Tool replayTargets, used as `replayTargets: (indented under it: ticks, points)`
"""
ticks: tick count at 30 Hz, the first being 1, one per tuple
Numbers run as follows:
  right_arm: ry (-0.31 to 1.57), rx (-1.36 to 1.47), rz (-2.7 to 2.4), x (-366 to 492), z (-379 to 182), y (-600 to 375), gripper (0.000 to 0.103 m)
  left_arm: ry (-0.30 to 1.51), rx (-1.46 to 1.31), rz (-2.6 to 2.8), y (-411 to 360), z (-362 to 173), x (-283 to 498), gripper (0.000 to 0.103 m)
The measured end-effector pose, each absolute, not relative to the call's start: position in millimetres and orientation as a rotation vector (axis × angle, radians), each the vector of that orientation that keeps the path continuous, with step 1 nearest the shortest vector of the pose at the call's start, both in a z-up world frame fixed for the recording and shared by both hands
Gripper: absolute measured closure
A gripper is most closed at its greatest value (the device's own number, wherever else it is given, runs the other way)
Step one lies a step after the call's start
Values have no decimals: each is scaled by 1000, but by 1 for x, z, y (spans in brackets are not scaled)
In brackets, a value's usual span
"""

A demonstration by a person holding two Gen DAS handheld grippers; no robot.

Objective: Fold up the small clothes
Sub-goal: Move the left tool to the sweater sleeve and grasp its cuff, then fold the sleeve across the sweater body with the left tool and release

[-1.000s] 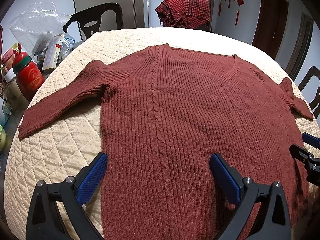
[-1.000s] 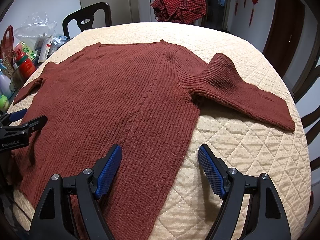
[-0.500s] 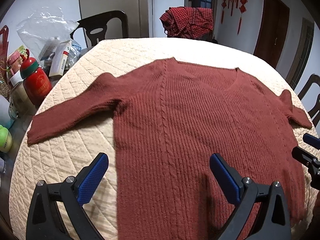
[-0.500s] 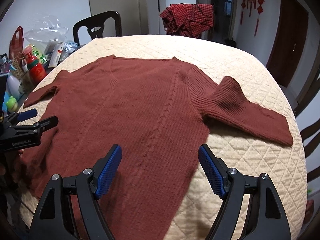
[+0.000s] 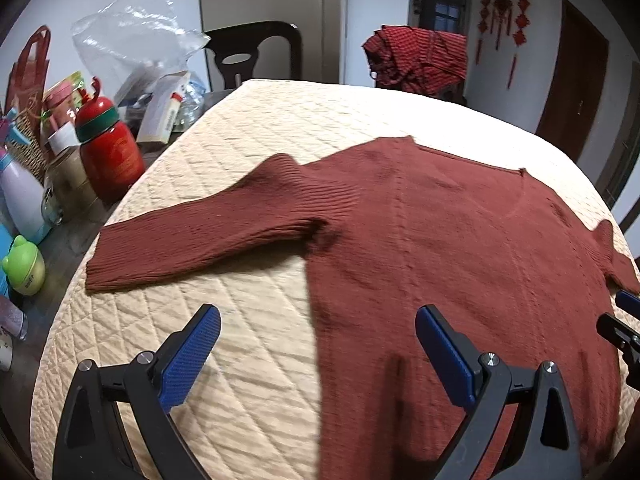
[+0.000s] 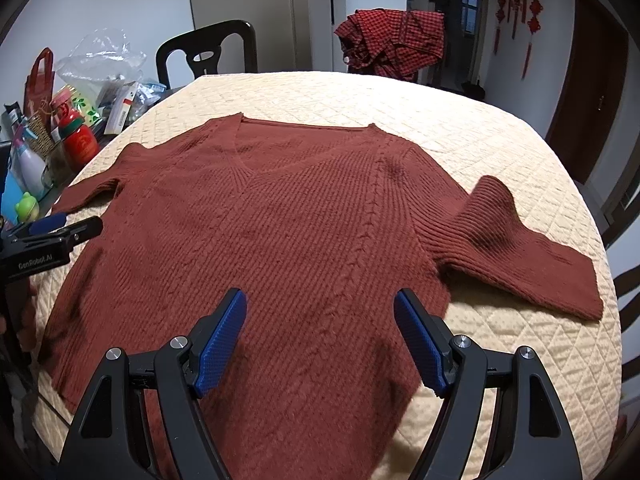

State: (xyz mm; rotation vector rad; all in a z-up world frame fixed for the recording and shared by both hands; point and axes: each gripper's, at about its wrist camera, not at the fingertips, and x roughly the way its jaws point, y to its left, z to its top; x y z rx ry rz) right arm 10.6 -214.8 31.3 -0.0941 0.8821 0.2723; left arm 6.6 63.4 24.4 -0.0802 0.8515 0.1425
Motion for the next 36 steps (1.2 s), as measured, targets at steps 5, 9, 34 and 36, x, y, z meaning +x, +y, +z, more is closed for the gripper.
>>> replayTargets:
  ticks: [5,9,34,36]
  points:
    - [890,-93,283,17,29,-214,27,843,-125,201,94,20,8,7]
    - [896,-96,291,22,27,-213,27,840,-191,288,131,16,5,10]
    - [935,-67,331,38,18,-211,27,817,-335,543,225,4,9,66]
    - [933,-63,334,37,18,-212,27,817,-332,529,227,6,11,81]
